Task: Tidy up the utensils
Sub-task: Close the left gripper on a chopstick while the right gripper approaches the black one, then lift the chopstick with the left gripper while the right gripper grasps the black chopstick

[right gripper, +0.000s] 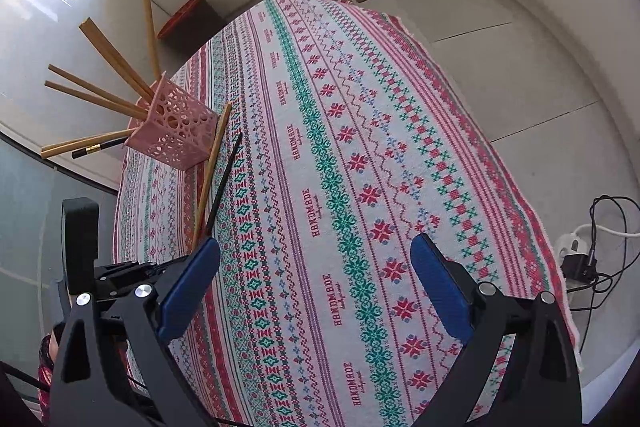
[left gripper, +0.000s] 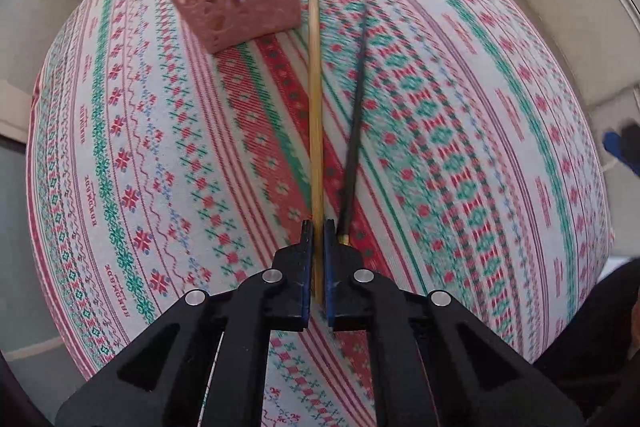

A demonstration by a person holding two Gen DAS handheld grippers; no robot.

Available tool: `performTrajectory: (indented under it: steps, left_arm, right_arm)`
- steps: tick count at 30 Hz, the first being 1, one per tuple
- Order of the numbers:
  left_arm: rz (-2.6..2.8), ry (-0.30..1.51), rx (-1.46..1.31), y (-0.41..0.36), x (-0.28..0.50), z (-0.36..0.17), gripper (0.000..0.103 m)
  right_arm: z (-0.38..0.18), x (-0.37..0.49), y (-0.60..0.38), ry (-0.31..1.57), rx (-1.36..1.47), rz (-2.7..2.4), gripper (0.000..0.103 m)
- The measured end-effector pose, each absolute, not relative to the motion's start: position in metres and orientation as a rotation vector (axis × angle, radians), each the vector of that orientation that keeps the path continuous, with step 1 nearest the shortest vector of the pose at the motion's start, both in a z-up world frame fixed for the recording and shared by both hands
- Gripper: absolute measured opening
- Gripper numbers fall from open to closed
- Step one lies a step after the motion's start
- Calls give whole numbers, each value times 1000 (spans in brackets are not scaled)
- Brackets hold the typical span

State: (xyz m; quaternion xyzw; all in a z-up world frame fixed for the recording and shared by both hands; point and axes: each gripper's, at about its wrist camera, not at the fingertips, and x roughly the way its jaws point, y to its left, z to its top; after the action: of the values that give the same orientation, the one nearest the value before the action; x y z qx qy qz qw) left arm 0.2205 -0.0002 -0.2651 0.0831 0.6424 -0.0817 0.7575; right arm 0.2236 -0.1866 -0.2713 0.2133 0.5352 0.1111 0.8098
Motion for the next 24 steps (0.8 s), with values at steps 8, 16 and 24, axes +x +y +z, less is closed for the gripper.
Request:
performTrajectory:
  steps: [8, 16, 24]
  left_arm:
    - [-258, 1249, 133, 12, 130, -205, 4]
    - [-205, 881, -118, 74, 59, -105, 4]
    - [-145, 838, -178, 130, 56, -91, 4]
  right_arm:
    - [-283, 237, -153, 1180, 443, 244, 93]
    - [-279, 267, -108, 1138, 432, 196, 93]
    - [-301, 306, -49, 1145, 292, 82, 85]
